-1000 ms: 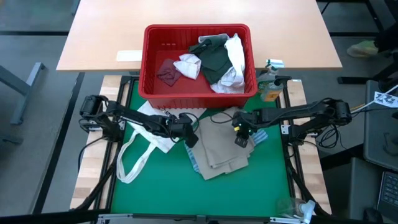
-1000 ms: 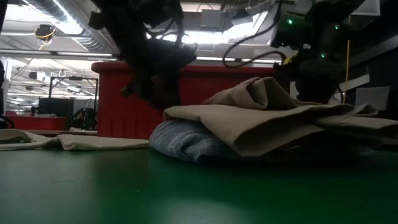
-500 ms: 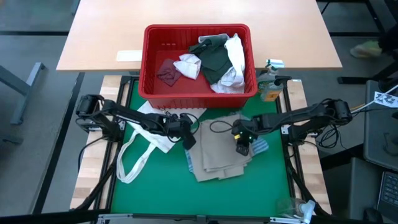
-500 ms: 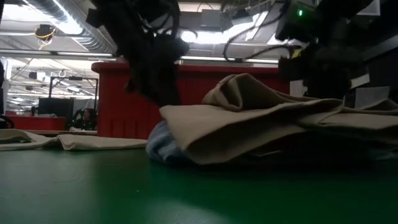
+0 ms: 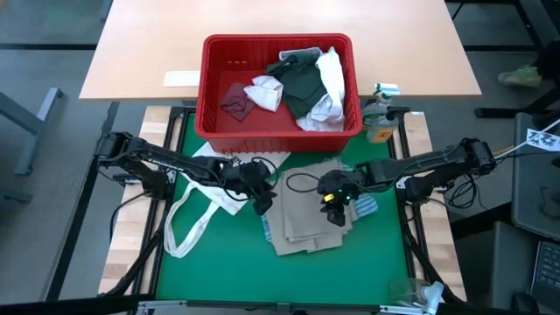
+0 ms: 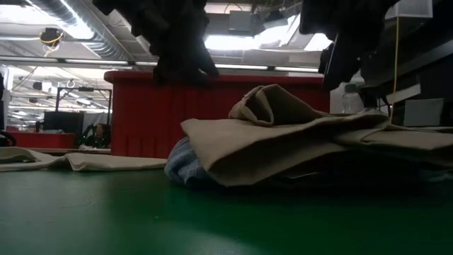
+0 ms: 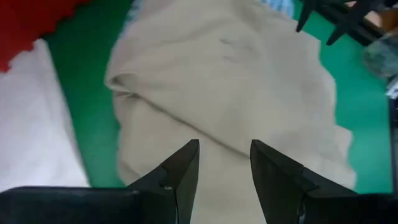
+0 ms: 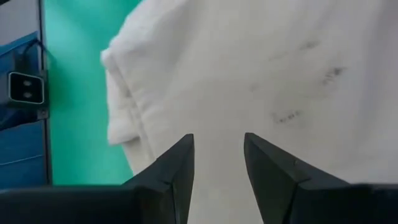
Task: Fold Laundry from Bin
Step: Remove the white polo shirt from the red bin
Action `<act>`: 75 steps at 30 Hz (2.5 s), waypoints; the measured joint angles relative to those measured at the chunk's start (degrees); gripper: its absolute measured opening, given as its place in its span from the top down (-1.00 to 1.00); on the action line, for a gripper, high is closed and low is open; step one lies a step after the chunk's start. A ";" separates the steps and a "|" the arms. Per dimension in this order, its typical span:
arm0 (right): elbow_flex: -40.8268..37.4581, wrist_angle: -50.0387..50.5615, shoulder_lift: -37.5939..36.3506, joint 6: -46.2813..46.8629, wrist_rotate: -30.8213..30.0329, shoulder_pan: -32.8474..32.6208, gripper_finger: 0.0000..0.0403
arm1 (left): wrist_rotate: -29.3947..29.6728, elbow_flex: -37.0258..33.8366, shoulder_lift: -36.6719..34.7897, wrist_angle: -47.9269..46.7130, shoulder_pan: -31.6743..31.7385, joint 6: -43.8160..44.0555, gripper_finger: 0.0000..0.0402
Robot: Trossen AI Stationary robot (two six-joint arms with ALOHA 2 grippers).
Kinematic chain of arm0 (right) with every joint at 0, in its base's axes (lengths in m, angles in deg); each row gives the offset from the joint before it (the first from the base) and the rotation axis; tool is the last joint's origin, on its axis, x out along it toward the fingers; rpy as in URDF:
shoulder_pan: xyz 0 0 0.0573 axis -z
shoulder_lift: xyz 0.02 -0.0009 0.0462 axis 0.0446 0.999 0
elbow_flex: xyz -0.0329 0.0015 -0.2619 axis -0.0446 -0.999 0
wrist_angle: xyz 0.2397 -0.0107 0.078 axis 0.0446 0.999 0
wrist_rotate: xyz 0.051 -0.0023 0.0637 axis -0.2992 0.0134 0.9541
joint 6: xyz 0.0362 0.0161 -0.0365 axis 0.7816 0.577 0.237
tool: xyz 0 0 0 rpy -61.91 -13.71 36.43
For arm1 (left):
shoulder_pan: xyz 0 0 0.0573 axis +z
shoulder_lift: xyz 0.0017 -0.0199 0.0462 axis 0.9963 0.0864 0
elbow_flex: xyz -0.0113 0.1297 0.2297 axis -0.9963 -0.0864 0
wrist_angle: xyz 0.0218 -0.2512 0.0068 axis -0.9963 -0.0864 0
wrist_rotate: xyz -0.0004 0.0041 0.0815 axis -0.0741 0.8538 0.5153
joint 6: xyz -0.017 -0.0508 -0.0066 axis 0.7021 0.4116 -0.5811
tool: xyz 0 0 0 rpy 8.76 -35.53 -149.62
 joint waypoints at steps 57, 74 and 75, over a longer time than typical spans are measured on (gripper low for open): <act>30.33 3.97 20.89 -22.30 -36.28 43.99 0.31 | 19.34 0.02 0.02 14.26 -0.39 -7.62 0.31; 30.33 6.23 22.51 -22.31 -39.97 44.56 0.31 | 19.37 0.02 0.02 14.15 -0.39 -7.62 0.31; 30.33 6.70 22.51 -22.31 -39.97 44.87 0.31 | 19.37 0.02 0.02 14.15 -0.39 -7.62 0.31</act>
